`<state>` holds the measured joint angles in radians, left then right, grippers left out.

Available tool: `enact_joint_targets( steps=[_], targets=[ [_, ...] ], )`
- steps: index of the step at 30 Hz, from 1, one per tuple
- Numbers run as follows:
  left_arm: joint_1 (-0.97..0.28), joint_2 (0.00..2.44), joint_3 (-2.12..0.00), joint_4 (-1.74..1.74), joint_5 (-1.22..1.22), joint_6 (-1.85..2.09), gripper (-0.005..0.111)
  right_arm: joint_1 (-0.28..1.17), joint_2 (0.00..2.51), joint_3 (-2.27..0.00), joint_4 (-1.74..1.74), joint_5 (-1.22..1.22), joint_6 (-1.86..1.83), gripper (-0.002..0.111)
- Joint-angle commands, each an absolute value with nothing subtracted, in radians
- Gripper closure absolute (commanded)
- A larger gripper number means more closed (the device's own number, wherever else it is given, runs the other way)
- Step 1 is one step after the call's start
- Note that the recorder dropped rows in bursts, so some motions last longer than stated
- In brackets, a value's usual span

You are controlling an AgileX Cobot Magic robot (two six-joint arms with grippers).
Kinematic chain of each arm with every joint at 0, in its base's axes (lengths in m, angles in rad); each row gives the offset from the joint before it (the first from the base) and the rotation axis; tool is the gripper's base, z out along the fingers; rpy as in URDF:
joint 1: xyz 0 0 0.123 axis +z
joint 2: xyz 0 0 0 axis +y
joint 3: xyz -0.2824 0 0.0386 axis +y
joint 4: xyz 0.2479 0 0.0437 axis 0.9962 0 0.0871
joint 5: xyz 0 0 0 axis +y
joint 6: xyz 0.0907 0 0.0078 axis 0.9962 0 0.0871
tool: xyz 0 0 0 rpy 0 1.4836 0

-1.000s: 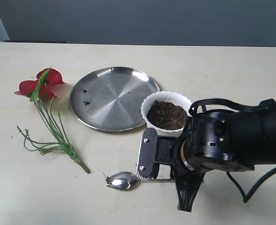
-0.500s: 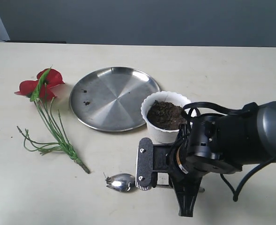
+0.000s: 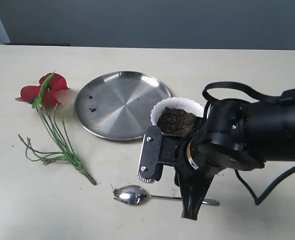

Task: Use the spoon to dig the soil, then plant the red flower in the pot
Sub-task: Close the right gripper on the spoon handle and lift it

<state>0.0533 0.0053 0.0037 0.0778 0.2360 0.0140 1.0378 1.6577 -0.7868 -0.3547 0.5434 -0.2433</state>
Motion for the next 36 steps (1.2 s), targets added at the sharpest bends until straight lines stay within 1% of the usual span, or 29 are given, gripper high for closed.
enact_joint_targets(
  steps=[1, 4, 23, 25, 26, 27, 29, 30, 36],
  targets=[
    [0.047, 0.0, 0.0, 0.08, 0.231, 0.01, 0.106, 1.035, 1.644, -0.791, -0.216, 0.591, -0.344, 0.077],
    [0.047, 0.0, 0.0, 0.08, 0.231, 0.01, 0.106, 1.035, 1.667, -0.791, -0.134, 0.601, -0.403, 0.077],
    [0.047, 0.0, 0.0, 0.08, 0.231, 0.01, 0.106, 1.035, 1.804, -0.791, -0.141, 0.574, -0.426, 0.077],
    [0.047, 0.0, 0.0, 0.08, 0.231, 0.01, 0.106, 1.035, 1.823, -0.791, -0.146, 0.574, -0.425, 0.08],
    [0.047, 0.0, 0.0, 0.08, 0.231, 0.01, 0.106, 1.035, 1.833, -0.791, -0.148, 0.569, -0.425, 0.084],
    [0.047, 0.0, 0.0, 0.08, 0.231, 0.01, 0.106, 1.035, 1.842, -0.791, -0.148, 0.567, -0.425, 0.09],
    [0.047, 0.0, 0.0, 0.08, 0.231, 0.01, 0.106, 1.035, 1.859, -0.791, -0.148, 0.568, -0.427, 0.107],
    [0.047, 0.0, 0.0, 0.08, 0.231, 0.01, 0.106, 1.035, 1.863, -0.791, -0.148, 0.568, -0.427, 0.108],
    [0.047, 0.0, 0.0, 0.08, 0.231, 0.01, 0.106, 1.037, 1.873, -0.791, -0.148, 0.559, -0.427, 0.108]
  ],
)
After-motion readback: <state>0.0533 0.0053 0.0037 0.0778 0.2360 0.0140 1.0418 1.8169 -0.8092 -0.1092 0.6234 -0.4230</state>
